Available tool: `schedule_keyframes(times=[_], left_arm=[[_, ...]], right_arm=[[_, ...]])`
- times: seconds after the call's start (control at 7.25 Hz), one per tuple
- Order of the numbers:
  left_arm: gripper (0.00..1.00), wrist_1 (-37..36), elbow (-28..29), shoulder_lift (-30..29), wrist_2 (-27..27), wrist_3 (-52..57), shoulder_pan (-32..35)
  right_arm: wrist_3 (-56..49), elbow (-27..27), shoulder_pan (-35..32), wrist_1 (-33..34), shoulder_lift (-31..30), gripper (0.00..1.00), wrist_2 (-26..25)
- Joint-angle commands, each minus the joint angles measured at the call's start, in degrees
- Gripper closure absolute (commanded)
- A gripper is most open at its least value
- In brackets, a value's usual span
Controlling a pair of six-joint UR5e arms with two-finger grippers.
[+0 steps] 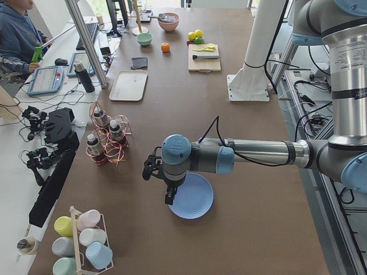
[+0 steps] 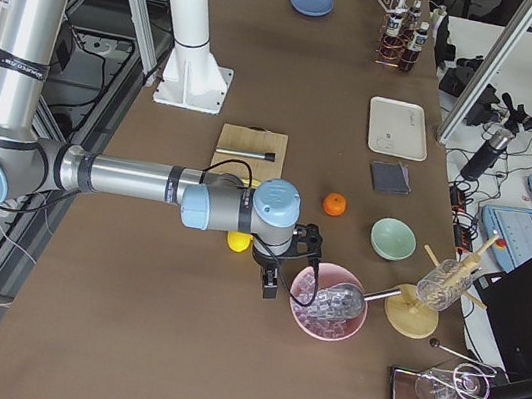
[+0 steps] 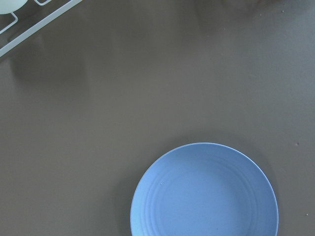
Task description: Pick orange to plate
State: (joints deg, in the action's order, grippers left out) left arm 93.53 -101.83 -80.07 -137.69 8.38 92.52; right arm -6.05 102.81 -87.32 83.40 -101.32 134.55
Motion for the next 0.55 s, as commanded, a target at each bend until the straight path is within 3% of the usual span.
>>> schedule_keyframes(times=[0.0, 0.41], left_arm=[[0.02, 0.1, 0.0, -0.9, 0.1, -0.1, 0.1], [0.02, 6.0, 1.5, -3.2, -0.1, 0.4, 0.1]], right_arm=[[0.3, -2.8, 0.0, -9.1, -0.3, 0.0, 1.4], [0.5, -3.1, 0.0, -9.7, 0.3, 0.0, 2.9]])
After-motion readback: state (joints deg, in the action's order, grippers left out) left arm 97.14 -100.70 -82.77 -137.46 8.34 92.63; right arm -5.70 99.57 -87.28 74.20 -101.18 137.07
